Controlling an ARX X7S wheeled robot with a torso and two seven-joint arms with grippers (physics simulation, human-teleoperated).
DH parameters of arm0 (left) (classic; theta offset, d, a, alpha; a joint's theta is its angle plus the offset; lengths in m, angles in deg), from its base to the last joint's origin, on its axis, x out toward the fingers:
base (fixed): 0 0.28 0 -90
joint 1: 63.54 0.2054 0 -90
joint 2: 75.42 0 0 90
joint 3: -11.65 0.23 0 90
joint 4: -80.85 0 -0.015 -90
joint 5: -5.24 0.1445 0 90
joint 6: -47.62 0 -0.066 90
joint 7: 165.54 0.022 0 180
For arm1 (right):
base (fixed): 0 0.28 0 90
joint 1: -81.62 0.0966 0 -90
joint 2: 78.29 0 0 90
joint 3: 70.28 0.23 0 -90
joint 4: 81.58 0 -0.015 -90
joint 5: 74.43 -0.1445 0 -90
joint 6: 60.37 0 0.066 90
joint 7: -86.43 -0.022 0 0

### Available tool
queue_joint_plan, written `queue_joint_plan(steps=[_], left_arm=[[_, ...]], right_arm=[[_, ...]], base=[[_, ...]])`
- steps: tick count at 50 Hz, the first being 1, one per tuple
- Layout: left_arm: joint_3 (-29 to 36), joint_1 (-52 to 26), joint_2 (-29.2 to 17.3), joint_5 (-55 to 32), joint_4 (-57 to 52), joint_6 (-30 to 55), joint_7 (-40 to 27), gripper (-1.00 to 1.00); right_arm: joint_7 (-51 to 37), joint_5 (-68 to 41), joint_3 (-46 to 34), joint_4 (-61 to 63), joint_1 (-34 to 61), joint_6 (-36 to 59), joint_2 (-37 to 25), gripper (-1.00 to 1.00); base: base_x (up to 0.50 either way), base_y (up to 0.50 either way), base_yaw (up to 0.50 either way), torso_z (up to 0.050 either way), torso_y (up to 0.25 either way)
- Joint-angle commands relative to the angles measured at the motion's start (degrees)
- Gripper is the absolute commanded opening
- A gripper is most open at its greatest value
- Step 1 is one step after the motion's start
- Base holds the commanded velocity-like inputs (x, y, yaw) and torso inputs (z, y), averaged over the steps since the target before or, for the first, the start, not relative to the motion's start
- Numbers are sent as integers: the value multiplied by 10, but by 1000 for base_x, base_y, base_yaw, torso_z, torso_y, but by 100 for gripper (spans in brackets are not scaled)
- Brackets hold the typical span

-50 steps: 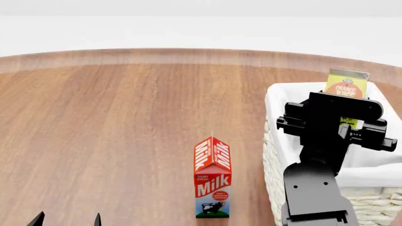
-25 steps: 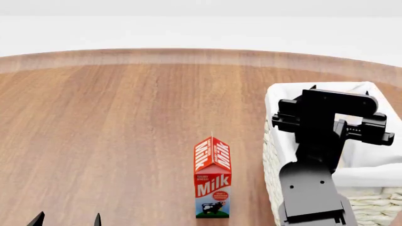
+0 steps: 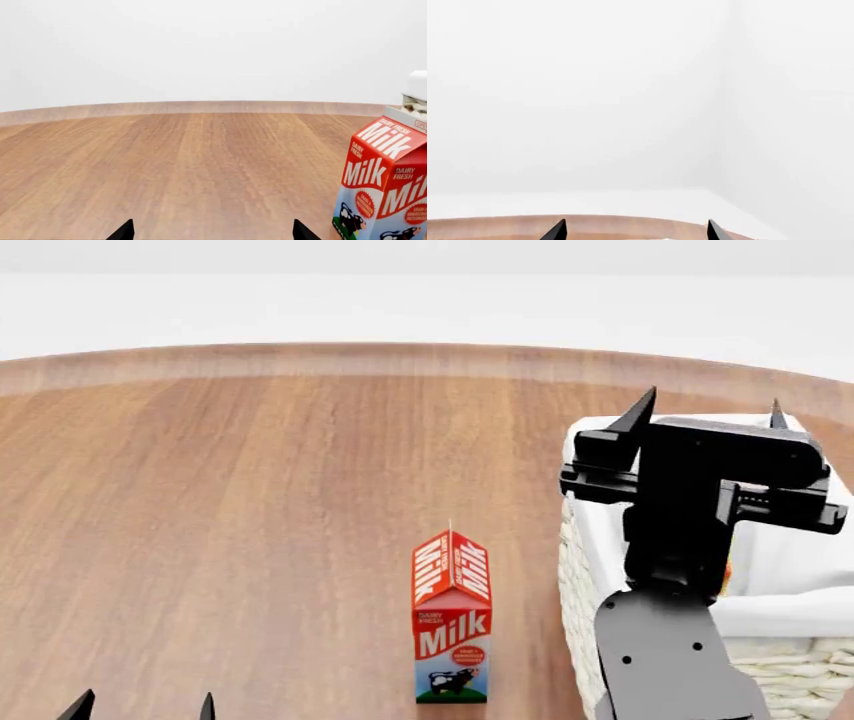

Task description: Pick up the orange juice, and put it in the basket.

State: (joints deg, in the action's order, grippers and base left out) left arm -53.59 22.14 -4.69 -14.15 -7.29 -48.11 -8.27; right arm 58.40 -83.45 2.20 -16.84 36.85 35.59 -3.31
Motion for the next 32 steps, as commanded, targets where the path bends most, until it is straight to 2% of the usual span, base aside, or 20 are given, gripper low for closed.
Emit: queue_joint_plan(steps=[1, 19, 32], left_arm=[[1, 0, -1, -1, 0, 0, -1, 100], [3, -1, -2, -2, 0, -1, -2, 100], [4, -1, -3, -3, 1, -2, -3, 100]], right_arm=[[7, -6, -6, 84, -19, 23, -15, 100], [-2, -24, -10, 303, -74, 110, -51, 100], [-8, -30, -15, 389, -90, 146, -64, 100]], base=[[0, 0, 0, 0, 0], [0, 0, 0, 0, 0], [0, 0, 0, 0, 0]])
